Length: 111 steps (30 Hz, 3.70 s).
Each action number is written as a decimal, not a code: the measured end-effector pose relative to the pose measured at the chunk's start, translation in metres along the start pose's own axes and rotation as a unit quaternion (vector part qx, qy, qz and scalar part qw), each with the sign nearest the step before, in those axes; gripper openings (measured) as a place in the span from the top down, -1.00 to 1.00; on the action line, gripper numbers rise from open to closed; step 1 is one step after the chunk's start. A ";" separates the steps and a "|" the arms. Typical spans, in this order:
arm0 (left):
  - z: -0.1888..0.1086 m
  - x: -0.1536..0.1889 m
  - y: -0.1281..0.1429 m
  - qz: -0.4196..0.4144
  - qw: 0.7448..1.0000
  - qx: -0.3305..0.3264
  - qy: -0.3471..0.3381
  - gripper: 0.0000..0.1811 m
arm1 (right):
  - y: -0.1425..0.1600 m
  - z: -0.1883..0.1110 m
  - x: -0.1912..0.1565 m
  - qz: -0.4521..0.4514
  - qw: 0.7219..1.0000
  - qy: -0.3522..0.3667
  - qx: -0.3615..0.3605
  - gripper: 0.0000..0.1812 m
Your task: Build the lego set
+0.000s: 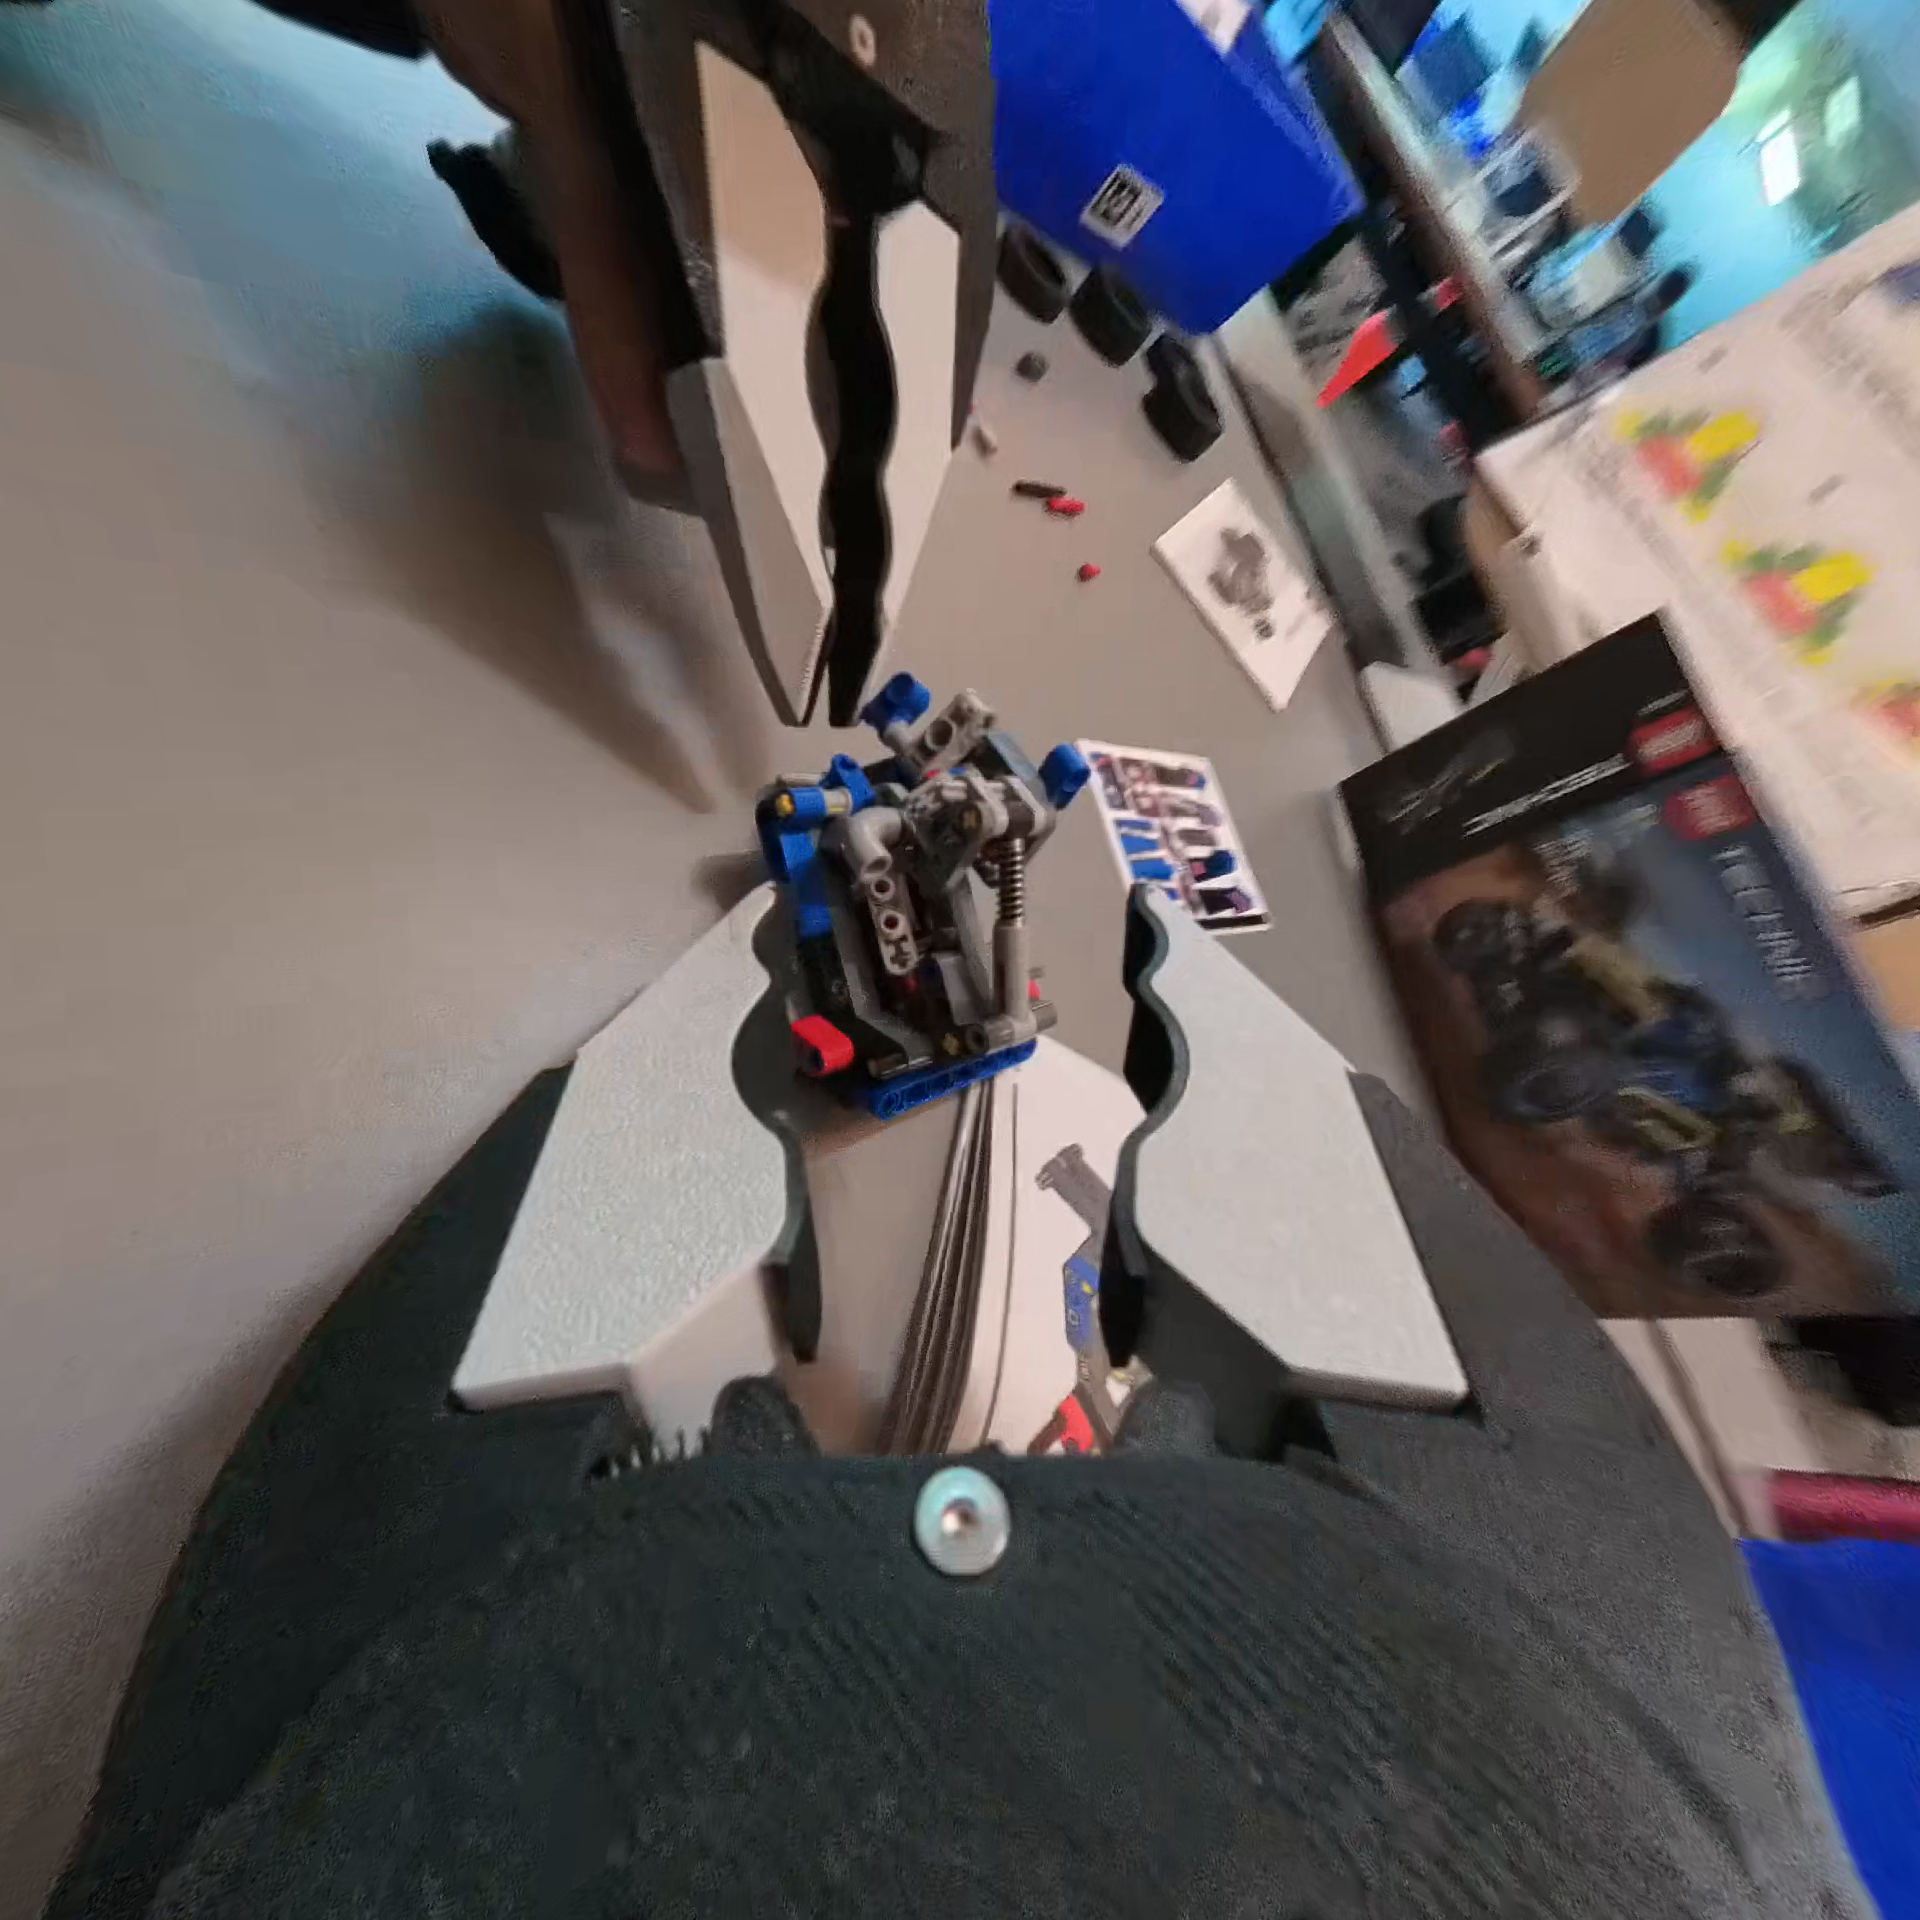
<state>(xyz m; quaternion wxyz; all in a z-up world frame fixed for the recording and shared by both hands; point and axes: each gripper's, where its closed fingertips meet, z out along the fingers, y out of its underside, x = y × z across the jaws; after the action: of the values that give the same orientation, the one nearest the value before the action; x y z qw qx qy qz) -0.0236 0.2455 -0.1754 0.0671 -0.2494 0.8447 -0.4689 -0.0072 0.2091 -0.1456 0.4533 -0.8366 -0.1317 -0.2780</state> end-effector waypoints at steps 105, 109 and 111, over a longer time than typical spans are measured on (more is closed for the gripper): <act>-0.010 0.004 -0.045 0.041 0.996 0.077 0.013 0.91 | -0.009 0.013 -0.020 0.146 0.983 -0.095 0.067 0.67; 0.001 0.011 -0.037 0.031 0.999 0.000 0.015 0.89 | -0.009 0.015 -0.020 0.149 0.983 -0.090 0.065 0.67; 0.004 0.008 -0.037 0.020 1.000 -0.017 -0.004 0.91 | -0.008 0.016 -0.016 0.151 0.984 -0.075 0.060 0.67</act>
<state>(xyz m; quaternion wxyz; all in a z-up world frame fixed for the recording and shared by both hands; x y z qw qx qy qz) -0.0158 0.2225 -0.1459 0.0758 -0.2354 0.8571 -0.4520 -0.0186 0.2271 -0.1565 0.5283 -0.8366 -0.0539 -0.1346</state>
